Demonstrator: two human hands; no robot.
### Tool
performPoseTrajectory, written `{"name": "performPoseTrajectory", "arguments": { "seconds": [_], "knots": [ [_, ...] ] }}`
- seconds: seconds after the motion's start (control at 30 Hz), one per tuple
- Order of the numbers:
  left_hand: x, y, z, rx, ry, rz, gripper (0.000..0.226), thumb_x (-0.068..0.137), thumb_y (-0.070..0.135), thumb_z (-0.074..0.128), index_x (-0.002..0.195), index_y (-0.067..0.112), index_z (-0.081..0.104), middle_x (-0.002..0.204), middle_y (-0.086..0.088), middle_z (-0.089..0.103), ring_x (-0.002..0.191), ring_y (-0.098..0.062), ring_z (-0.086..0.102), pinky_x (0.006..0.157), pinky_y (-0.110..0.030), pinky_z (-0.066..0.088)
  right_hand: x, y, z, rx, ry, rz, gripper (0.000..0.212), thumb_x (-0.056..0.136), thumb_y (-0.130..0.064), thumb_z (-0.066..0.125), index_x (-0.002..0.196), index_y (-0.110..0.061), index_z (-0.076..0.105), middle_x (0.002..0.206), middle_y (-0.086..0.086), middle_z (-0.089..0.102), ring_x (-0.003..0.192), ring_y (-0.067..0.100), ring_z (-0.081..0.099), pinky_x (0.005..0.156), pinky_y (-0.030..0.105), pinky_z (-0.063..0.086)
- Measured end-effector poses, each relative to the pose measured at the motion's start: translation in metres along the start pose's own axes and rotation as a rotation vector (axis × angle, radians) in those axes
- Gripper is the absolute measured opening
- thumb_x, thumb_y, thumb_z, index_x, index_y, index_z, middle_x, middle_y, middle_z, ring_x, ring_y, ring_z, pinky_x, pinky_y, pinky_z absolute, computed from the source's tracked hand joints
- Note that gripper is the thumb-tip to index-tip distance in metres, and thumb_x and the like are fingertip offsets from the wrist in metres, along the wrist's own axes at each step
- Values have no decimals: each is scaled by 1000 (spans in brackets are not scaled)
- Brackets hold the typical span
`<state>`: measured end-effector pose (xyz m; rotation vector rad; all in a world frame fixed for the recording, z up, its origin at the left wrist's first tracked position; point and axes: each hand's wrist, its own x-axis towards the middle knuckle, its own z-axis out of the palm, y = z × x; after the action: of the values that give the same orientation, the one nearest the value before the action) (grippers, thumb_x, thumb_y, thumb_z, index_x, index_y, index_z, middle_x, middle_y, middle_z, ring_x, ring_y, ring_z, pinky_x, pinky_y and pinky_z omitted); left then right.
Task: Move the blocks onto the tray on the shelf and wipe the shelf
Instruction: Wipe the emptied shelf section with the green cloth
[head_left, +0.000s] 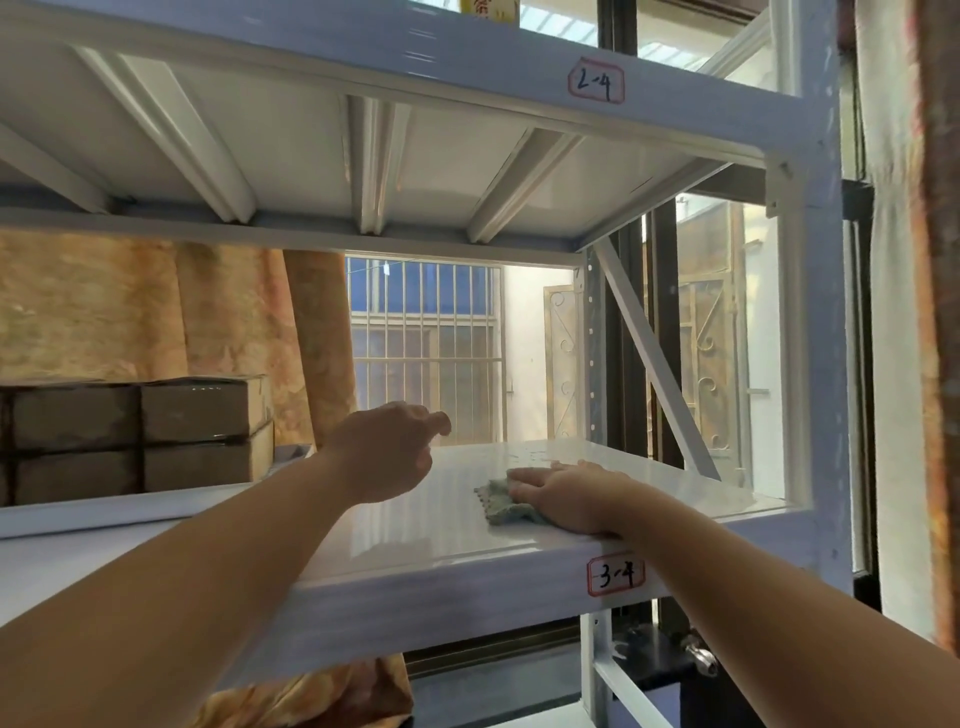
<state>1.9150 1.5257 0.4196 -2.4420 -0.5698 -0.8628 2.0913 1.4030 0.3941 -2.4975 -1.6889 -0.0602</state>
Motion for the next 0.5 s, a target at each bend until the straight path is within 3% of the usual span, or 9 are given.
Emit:
{"name": "performPoseTrajectory", "arguments": {
  "seconds": [0.1, 0.3, 0.5],
  "knots": [
    [1, 1, 2, -42, 61, 1, 37, 94, 21, 48, 131, 28, 47, 115, 6, 66, 97, -12, 64, 76, -22, 53, -6, -8, -8, 0, -57, -66, 50, 98, -55, 18, 147, -44, 24, 155, 6, 31, 141, 32, 26, 115, 54, 14],
    [7, -3, 4, -106, 139, -33, 30, 94, 17, 48, 121, 27, 55, 109, 4, 70, 95, -14, 66, 78, -30, 58, -27, -52, -14, -72, -173, -315, 53, 98, -56, 13, 149, -43, 15, 161, -2, 14, 147, 30, 13, 116, 55, 4],
    [4, -30, 5, -180, 136, -120, 21, 94, 14, 51, 107, 22, 65, 103, -2, 72, 86, -16, 68, 78, -34, 58, -28, -84, -16, -7, -301, -333, 58, 93, -65, 13, 148, -49, 7, 162, 1, 2, 148, 33, 8, 115, 55, 2]
  ]
}}
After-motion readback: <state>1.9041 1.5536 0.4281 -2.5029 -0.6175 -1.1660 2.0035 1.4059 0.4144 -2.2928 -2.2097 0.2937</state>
